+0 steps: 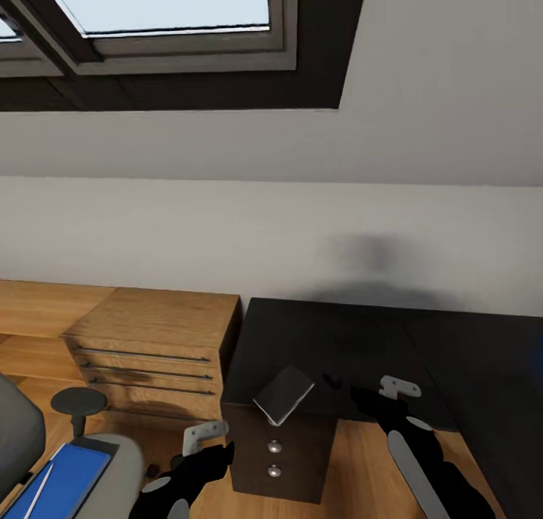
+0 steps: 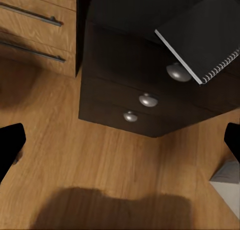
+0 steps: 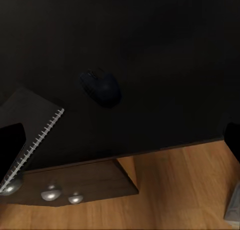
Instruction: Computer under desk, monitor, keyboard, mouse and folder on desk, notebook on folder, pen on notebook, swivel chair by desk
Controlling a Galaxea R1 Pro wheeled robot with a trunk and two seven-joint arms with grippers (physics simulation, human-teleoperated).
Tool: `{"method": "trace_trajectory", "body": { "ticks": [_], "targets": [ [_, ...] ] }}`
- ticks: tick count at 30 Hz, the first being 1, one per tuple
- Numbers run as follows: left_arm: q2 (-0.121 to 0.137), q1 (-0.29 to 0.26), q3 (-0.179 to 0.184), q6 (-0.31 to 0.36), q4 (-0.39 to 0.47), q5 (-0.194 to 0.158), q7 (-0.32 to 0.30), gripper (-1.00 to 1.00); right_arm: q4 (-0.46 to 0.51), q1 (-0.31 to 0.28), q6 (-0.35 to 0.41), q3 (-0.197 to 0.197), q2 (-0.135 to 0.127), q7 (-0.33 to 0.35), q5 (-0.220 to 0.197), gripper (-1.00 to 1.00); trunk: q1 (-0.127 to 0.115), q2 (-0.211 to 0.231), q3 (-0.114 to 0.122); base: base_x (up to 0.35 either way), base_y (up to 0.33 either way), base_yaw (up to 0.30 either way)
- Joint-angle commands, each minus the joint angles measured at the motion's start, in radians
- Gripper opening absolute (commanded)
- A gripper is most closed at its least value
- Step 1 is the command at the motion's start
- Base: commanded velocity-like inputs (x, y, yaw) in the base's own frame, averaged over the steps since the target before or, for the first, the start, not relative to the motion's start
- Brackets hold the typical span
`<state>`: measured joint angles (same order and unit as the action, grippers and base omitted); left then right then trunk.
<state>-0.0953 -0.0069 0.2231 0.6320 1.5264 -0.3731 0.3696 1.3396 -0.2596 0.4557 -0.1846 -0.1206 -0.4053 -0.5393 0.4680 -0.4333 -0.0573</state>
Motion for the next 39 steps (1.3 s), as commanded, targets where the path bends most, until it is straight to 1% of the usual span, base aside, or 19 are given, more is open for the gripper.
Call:
{"method": "trace_trajectory", "body": {
  "ticks": [1,5,7,11,12,17,19,22,26,29,32,39],
  "targets": [
    [0.001,-0.001,0.001,0.002,0.001,-0.010,0.009,1.00,-0.002,-0.001,0.001,-0.006,-0.002,-0.010,-0.009,1.00,-0.003,0.005,0.001,0.332,0.000,0.000],
    [0.001,-0.001,0.001,0.003,0.001,-0.010,0.008,1.00,-0.019,-0.001,-0.001,-0.010,-0.004,-0.002,-0.007,1.00,-0.018,0.033,0.014,0.332,0.000,0.000],
    [0.002,-0.001,0.001,0.003,0.001,-0.011,0.008,1.00,-0.042,-0.001,-0.001,-0.012,-0.005,0.014,-0.005,1.00,-0.018,0.033,0.014,0.332,0.000,0.000],
    [0.002,-0.001,0.001,0.003,0.001,-0.011,0.008,1.00,-0.081,-0.001,-0.001,-0.012,-0.006,0.075,0.018,1.00,-0.018,0.033,0.014,0.332,0.000,0.000],
    [0.002,-0.001,0.001,0.003,0.001,-0.012,0.008,1.00,-0.090,-0.001,-0.002,-0.012,-0.006,0.110,0.042,1.00,-0.018,0.033,0.014,0.333,0.000,0.000],
    [0.003,-0.001,-0.003,0.003,0.003,-0.013,0.007,1.00,-0.106,-0.001,-0.002,-0.007,-0.006,0.186,0.120,1.00,-0.018,0.033,0.014,0.276,0.000,0.000],
    [0.004,-0.001,-0.006,0.004,0.005,-0.014,0.007,1.00,-0.115,-0.001,-0.002,-0.006,-0.005,0.205,0.144,1.00,-0.018,0.033,0.014,0.142,0.000,0.000],
    [0.005,-0.001,-0.010,0.004,0.013,-0.015,0.007,1.00,-0.130,-0.001,-0.002,-0.005,-0.004,0.222,0.167,1.00,-0.018,0.033,0.014,0.082,0.000,0.000],
    [0.007,-0.001,-0.012,0.004,0.033,-0.016,0.006,1.00,-0.145,-0.001,-0.002,-0.004,-0.004,0.233,0.182,1.00,-0.018,0.033,0.014,0.038,0.000,0.000],
    [0.015,-0.001,-0.014,0.004,0.071,-0.017,0.006,1.00,-0.153,-0.001,-0.002,-0.004,-0.004,0.239,0.190,1.00,-0.018,0.033,0.014,0.012,0.000,0.000],
    [0.022,-0.001,-0.014,0.004,0.083,-0.018,0.005,1.00,-0.154,-0.001,-0.002,-0.004,-0.004,0.240,0.191,1.00,-0.018,0.033,0.014,0.004,0.000,0.000],
    [0.027,-0.001,-0.014,0.005,0.090,-0.019,0.001,1.00,-0.157,-0.001,-0.002,-0.005,-0.004,0.242,0.193,1.00,-0.018,0.033,0.014,0.001,0.000,0.000]
  ]
}}
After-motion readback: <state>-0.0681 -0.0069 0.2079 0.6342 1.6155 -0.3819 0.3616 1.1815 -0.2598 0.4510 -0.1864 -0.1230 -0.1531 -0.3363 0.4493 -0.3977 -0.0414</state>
